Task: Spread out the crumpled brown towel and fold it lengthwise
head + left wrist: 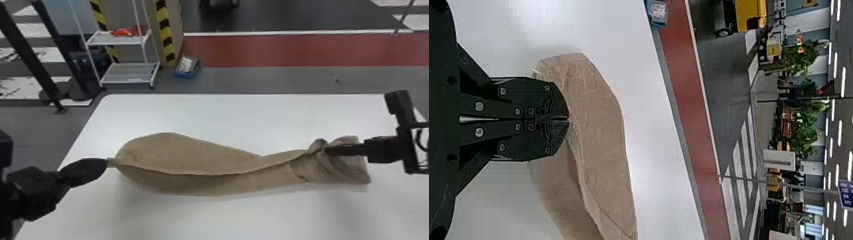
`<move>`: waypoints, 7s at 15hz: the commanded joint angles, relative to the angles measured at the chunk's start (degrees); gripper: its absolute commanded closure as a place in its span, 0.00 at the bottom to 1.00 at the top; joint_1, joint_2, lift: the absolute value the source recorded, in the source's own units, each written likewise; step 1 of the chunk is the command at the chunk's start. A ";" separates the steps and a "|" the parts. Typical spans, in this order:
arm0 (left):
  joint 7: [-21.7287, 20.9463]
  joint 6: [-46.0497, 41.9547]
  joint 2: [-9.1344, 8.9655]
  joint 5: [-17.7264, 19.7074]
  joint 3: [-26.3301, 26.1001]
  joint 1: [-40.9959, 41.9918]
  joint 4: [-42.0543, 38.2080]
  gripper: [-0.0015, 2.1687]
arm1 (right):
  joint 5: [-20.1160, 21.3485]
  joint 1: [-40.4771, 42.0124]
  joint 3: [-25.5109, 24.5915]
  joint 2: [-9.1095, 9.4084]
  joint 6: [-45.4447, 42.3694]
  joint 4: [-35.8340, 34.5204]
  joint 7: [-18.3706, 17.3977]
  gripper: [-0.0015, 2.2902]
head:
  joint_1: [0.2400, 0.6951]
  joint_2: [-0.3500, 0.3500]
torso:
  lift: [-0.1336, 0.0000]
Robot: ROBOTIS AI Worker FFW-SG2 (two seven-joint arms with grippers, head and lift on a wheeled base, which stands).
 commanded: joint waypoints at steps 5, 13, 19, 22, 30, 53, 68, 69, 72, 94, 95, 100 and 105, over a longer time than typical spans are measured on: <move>0.09 -0.18 -0.09 0.00 0.01 0.17 0.12 0.62 | -0.05 5.68 -1.98 0.35 11.13 -12.64 -6.70 0.03 | 1.00 0.55 | 0.10; 0.26 0.00 -0.09 -0.18 0.27 0.25 0.30 0.62 | -2.51 9.99 2.24 4.83 17.28 -26.17 -14.35 0.04 | 1.00 0.65 | 0.10; 0.44 -0.18 -0.09 0.00 0.09 -0.01 0.91 0.62 | 2.94 11.57 10.24 4.92 19.04 -31.01 -16.02 0.11 | 1.00 0.75 | 0.10; 0.26 -0.18 -0.01 0.00 0.36 0.17 0.82 0.62 | 5.93 9.63 12.35 5.54 23.43 -29.78 -17.42 0.13 | 1.00 0.76 | 0.10; 0.35 -0.88 0.17 -0.09 0.36 0.08 1.35 0.62 | 6.11 8.76 11.91 5.80 29.88 -31.53 -17.77 0.13 | 1.00 0.74 | 0.10; 0.00 -0.88 0.26 0.09 0.62 0.52 1.09 0.62 | 9.36 5.50 12.00 5.71 29.88 -26.44 -20.41 0.50 | 1.00 0.69 | 0.10; 6.94 0.88 -0.89 6.59 5.45 -3.26 -5.15 0.62 | -6.99 1.55 -16.30 -4.66 1.99 -23.97 18.98 0.62 | 1.00 0.66 | 0.10; 9.23 1.41 -0.80 6.68 4.66 -4.58 -5.06 0.62 | -6.37 0.58 -16.30 -6.50 -1.53 -21.07 18.98 0.62 | 1.00 0.64 | 0.10; 11.51 3.16 -0.62 6.59 1.68 -9.50 -3.22 0.62 | -4.26 -2.41 -12.87 -9.32 -17.17 -12.28 18.98 0.62 | 0.89 0.56 | 0.10; 9.76 5.27 -0.01 0.26 -4.39 -8.01 0.65 0.62 | 23.95 17.11 16.57 -33.66 -13.48 -28.11 18.98 0.05 | 1.00 0.42 | 0.10; 9.76 5.27 -0.01 0.26 -4.48 -7.83 0.65 0.62 | 24.21 18.51 15.95 -33.31 -12.78 -29.16 18.98 0.05 | 1.00 0.41 | 0.10; 9.67 5.27 -0.01 0.35 -4.74 -7.13 0.47 0.62 | 28.69 22.03 16.48 -32.43 -10.67 -30.30 18.98 0.05 | 1.00 0.39 | 0.10; 9.67 5.27 -0.09 0.44 -4.65 -6.69 0.30 0.62 | 30.89 20.09 20.26 -30.15 -11.72 -27.84 18.98 0.13 | 1.00 0.40 | 0.10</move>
